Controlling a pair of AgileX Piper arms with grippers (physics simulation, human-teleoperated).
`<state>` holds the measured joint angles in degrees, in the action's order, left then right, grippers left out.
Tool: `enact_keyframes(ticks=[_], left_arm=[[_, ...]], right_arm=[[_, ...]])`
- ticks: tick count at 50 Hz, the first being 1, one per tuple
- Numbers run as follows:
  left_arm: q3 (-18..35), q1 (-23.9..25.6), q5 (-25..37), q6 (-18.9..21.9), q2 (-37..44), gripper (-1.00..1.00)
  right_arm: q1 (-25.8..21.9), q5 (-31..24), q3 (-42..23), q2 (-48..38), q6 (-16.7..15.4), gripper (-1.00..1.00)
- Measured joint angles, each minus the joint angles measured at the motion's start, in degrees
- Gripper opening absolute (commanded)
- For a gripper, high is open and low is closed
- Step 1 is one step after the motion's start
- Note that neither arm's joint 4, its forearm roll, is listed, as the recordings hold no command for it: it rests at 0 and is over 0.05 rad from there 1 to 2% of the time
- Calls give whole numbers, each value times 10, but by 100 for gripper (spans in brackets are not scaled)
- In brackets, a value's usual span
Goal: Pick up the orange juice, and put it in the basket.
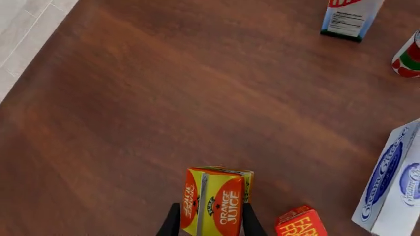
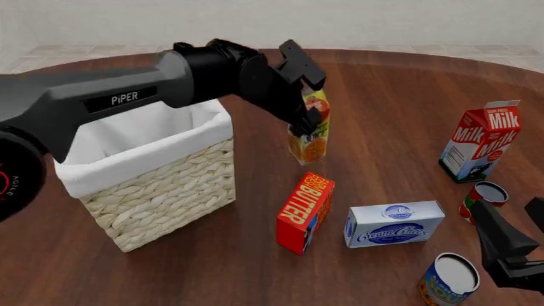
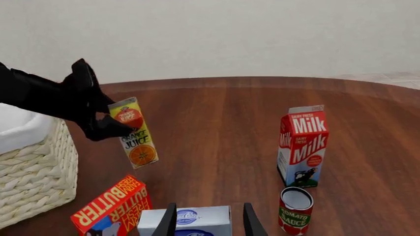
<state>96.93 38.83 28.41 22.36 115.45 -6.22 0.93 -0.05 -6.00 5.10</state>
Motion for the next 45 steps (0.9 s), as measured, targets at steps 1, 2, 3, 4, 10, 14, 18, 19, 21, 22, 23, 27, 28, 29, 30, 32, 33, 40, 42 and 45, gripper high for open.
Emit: enact_keyframes(ticks=[1,2,3,4,10,14,18,19,21,22,23,27,28,29,30,32,33,40,42,45], left_arm=[[0,-1,0,1,-5,-100],[0,-2,1,2,-9,-100],[-1,-2,1,3,-14,-100],[-1,-3,1,4,-19,-100],[-11,-5,-2,16,-47,-100],[-18,-6,-2,25,-65,-100],[-22,-4,0,31,-86,-100],[-23,-4,1,32,-91,-100],[-24,-5,2,34,-102,-100],[-24,-6,2,35,-108,-100],[-24,-8,3,36,-113,-100],[-23,-8,9,38,-136,-100],[-23,-7,11,38,-142,-100],[-22,-7,13,39,-147,-100],[-20,-6,16,39,-153,-100],[-16,-4,22,38,-163,-100],[-13,-3,26,38,-168,-100],[13,-1,50,31,-194,-100],[22,-2,58,28,-202,-100],[35,-3,70,25,-213,-100]], right_arm=[[0,0,0,-1,0,100],[0,1,0,-1,0,100],[-1,1,0,-2,0,100],[-1,2,0,-2,-1,100],[-1,3,0,-3,-1,100],[-1,4,0,-4,-2,100],[-2,4,0,-5,-2,100],[-2,5,0,-5,-2,100],[-2,5,0,-5,-2,100],[-2,5,0,-5,-2,100],[-2,5,0,-5,-2,100],[-3,5,0,-5,-2,100],[-3,5,0,-5,-2,100],[-3,5,0,-5,-2,100],[-3,5,0,-6,-2,100],[-3,4,0,-6,-2,100],[-3,4,0,-6,-2,100],[-3,1,0,-3,-2,100],[-3,1,0,-2,-1,100],[-3,1,0,-2,-1,100]])
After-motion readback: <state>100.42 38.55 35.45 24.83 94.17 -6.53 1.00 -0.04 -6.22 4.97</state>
